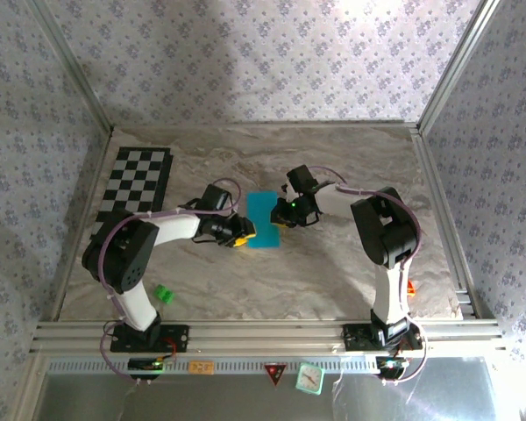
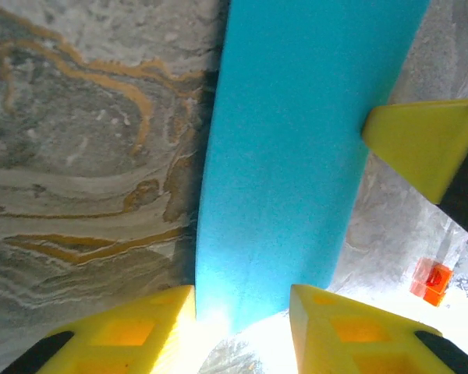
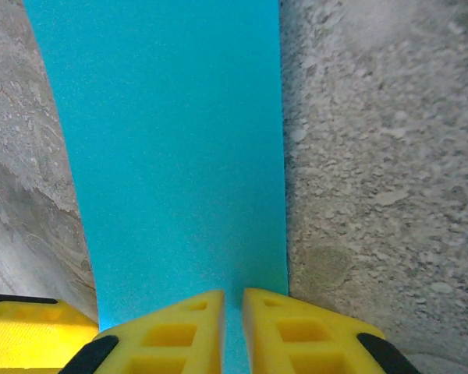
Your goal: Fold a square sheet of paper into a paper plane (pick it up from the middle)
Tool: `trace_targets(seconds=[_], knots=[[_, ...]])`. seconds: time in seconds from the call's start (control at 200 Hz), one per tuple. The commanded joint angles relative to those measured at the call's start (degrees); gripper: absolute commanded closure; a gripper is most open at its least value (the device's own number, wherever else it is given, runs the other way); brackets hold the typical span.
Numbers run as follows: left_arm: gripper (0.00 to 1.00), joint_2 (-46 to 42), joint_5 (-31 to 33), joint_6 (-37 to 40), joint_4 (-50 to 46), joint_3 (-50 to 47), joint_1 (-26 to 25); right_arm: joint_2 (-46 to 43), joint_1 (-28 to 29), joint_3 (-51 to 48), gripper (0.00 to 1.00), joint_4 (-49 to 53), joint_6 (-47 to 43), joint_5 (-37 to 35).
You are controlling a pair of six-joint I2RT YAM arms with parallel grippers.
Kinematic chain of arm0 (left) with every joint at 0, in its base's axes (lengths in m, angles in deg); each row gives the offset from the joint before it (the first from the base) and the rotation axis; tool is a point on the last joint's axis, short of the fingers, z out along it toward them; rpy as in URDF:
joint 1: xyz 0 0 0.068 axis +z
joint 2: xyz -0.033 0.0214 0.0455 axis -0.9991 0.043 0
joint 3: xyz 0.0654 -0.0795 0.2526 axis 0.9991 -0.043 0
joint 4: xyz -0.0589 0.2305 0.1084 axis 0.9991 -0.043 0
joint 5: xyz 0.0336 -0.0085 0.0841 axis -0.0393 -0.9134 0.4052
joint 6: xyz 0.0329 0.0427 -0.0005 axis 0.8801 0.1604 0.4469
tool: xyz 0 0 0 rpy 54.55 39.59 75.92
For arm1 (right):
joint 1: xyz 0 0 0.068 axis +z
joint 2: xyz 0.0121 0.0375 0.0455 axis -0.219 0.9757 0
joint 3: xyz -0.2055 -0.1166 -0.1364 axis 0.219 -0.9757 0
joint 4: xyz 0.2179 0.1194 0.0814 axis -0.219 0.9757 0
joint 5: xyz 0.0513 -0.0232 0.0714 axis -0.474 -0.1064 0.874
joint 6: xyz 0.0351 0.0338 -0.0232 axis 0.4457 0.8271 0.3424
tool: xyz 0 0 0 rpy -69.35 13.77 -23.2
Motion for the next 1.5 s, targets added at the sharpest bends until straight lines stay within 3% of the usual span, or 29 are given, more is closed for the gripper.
trace_targets(seconds=[0.0, 0.41, 0.78, 1.494], knots=[[0.63, 0.4, -2.4, 0.3, 1.3, 1.6, -0.3, 2.8, -0.6, -0.7, 0.82, 4.9, -0.7, -2.9], [0.61, 2.5, -5.1, 0.3, 5.1, 3.4, 2.5, 2.7, -0.7, -0.7, 0.82, 4.4, -0.6, -2.9], [0.75, 7.8, -7.6, 2.7, 4.8, 9.0, 5.8, 2.2, -0.6, -0.5, 0.82, 3.2, -0.1, -2.0], [0.93, 8.2, -8.0, 2.3, 6.8, 7.0, 6.1, -0.2, -0.7, -2.1, 0.8, -2.4, 0.2, 0.5]])
